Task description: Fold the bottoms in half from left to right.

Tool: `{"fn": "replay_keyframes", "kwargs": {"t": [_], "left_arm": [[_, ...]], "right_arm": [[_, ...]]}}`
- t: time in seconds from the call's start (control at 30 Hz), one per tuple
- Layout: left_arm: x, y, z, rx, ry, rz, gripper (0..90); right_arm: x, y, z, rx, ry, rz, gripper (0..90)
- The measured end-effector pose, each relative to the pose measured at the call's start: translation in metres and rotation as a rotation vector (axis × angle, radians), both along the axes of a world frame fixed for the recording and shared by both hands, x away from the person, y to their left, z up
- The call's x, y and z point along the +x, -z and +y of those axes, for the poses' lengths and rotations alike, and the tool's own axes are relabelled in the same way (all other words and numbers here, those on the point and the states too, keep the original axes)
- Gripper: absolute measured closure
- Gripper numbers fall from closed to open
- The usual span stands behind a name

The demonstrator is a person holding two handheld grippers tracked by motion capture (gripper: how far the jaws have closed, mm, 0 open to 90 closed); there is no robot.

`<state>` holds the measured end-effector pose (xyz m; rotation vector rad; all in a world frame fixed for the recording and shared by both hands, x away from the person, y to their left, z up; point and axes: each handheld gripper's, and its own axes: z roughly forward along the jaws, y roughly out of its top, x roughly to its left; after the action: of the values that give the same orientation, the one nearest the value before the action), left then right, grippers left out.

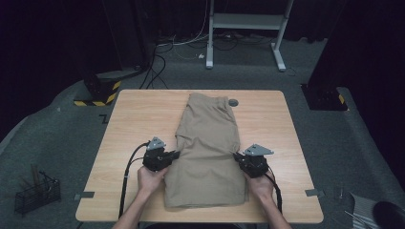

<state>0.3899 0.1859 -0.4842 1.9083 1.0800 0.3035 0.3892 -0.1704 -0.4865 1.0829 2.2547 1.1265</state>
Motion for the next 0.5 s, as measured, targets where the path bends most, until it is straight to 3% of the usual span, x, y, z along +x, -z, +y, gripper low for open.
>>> {"fn": "replay_keyframes", "kwargs": {"t": [0.23,0.5], "left_arm": [[-0.001,-0.013,0.000,-0.012,0.007,-0.031,85.9],[-0.001,-0.017,0.001,-0.019,0.008,-0.035,85.9]], "right_arm": [[-0.001,-0.009,-0.002,0.010,-0.005,-0.033,87.4],[-0.004,-0.015,-0.002,0.009,-0.009,-0.061,87.5]]}}
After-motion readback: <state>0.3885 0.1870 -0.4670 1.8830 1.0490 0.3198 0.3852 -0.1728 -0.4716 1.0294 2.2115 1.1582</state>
